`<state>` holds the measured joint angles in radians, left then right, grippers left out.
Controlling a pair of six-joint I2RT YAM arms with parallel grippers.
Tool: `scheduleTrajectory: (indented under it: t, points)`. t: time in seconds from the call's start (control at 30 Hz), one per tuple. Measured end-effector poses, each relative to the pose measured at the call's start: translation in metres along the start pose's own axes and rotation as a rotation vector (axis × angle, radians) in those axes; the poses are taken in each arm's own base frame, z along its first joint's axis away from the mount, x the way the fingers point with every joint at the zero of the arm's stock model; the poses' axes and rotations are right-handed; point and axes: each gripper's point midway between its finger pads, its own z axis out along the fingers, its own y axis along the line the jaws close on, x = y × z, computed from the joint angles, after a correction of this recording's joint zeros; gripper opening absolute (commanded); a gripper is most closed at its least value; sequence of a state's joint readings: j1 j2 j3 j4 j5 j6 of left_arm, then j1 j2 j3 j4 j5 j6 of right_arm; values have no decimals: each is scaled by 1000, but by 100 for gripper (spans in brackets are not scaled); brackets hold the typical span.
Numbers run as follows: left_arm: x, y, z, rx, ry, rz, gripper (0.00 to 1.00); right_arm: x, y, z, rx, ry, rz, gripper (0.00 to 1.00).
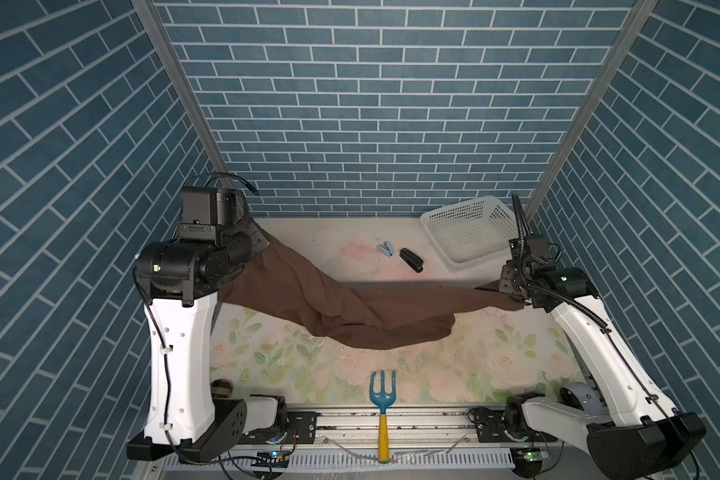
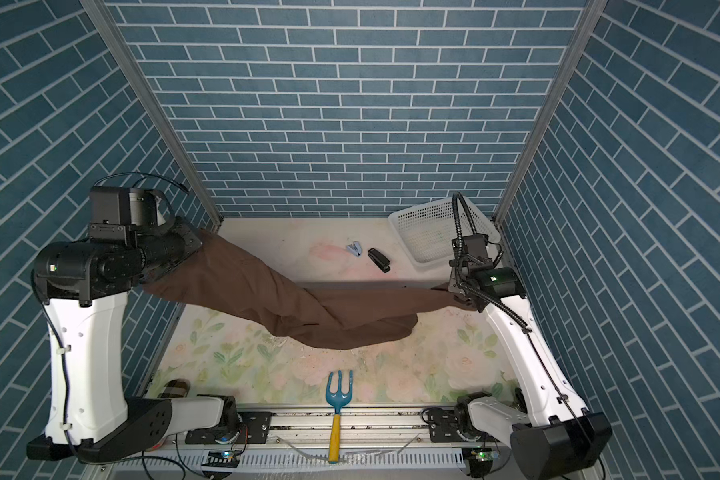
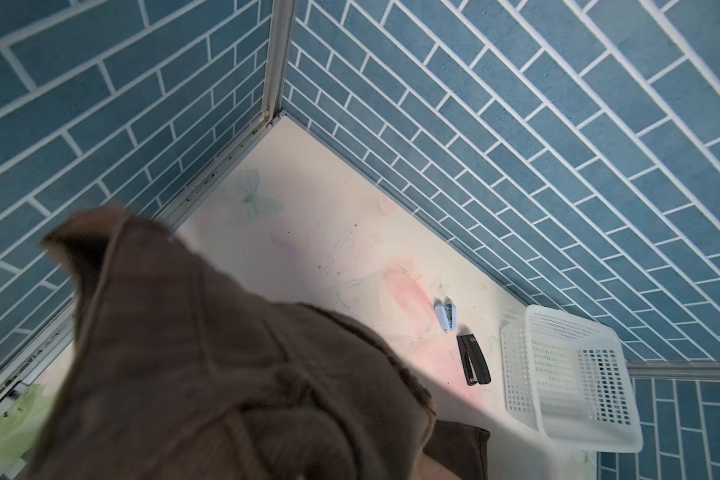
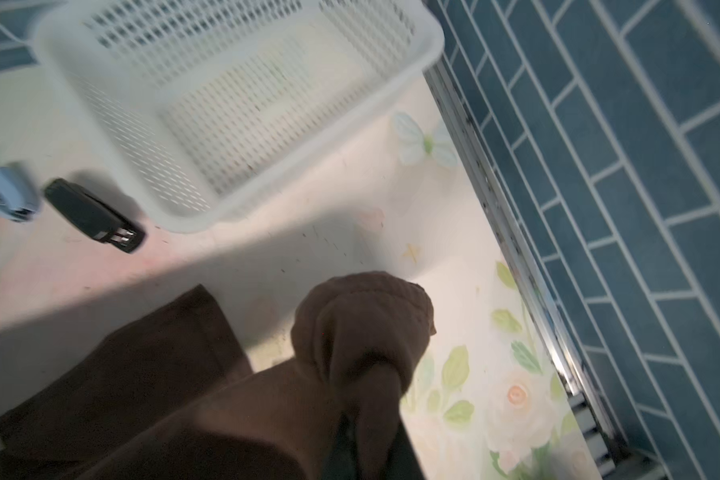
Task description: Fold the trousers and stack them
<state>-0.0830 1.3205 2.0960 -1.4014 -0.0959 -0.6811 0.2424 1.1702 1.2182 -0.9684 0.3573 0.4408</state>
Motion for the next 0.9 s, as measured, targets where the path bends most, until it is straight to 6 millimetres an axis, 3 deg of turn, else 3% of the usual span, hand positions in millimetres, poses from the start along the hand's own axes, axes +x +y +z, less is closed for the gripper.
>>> scheduleTrajectory:
  t: [0.07,0.17,0.3,0.4,0.53,0.73,0.9]
  points:
    - [2,3,0,-14,5,4,0,16,2,19,-8,85,8,59]
    - [3,6,0,-25,12,10,0,30,17,36,-55,174,-5,58]
    - [6,7,0,-28,16,17,0,37,44,40,-140,209,-54,47]
    - [8,9,1,-31,22,22,0,46,95,23,-267,169,-214,40]
    - [9,8,2,-28,28,25,0,77,186,-18,-550,118,-451,35]
    - [8,6,8,-31,42,25,0,124,273,-63,-840,93,-616,60]
    - [8,6,24,-50,74,19,0,174,323,-65,-946,159,-729,67]
